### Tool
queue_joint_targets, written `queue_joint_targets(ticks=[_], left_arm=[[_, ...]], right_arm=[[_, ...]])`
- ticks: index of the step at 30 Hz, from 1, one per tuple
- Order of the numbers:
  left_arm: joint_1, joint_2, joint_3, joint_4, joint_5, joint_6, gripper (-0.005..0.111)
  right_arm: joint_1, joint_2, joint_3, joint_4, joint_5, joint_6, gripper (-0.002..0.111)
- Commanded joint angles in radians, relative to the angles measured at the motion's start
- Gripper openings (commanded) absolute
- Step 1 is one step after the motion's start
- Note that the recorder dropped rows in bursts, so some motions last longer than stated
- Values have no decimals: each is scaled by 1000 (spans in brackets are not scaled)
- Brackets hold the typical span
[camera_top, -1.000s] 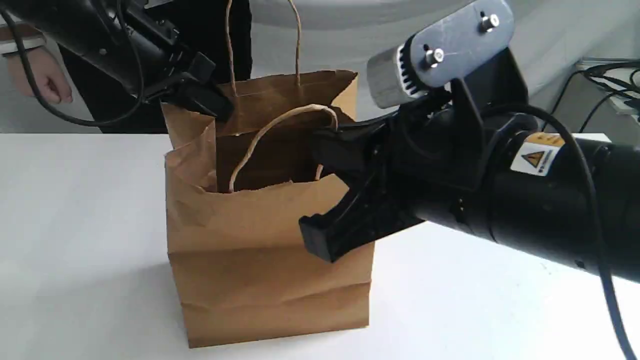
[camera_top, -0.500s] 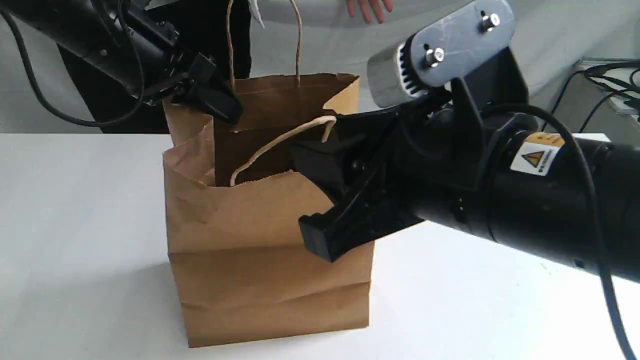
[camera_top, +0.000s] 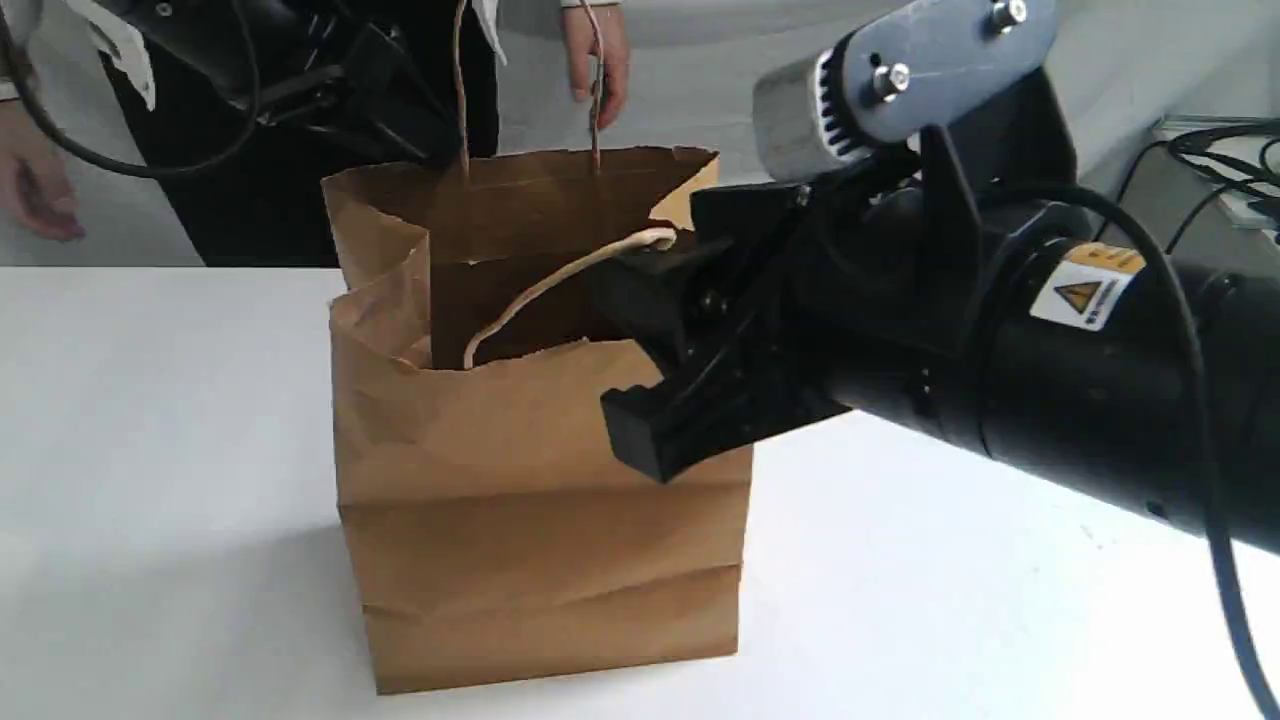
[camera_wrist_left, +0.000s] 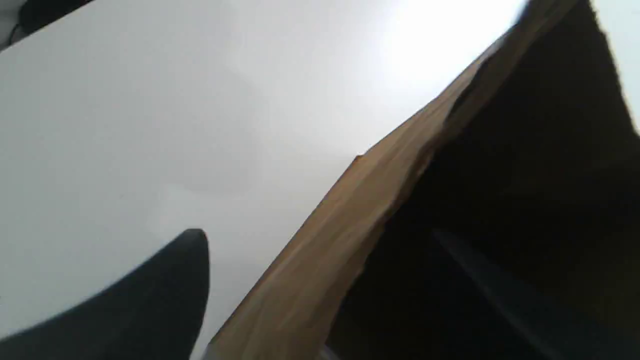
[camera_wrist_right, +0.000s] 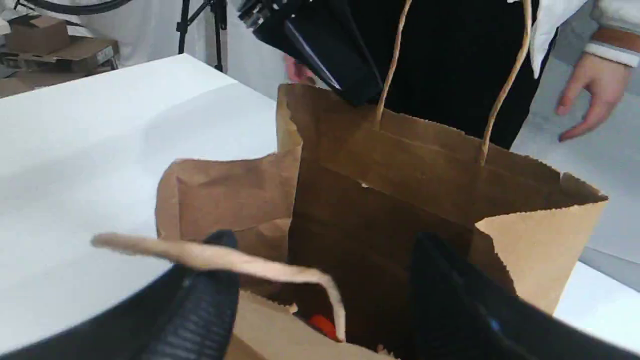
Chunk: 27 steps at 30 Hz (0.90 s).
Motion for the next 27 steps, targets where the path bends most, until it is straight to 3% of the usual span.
queue_joint_targets(ticks=[1,7,16,23,27], left_arm=[[-2,-10,-4,50,5,-11,63],[13,-43,-4,48,5,-6,63],[133,-106,-4,-121,5,-6,63],[138,-144,-4,-121,5,-8,63],[138,-166,0,-112,5,-8,63]], right_arm=[[2,-8,7,-5,-14,-16,52],[2,-62,7,-5,-3,-38,52],[-46,-100,7,-5,192,-66,52],[-80,-98,7,-81,269,-66,52],[-80,-100,7,-140,388,-63,59]])
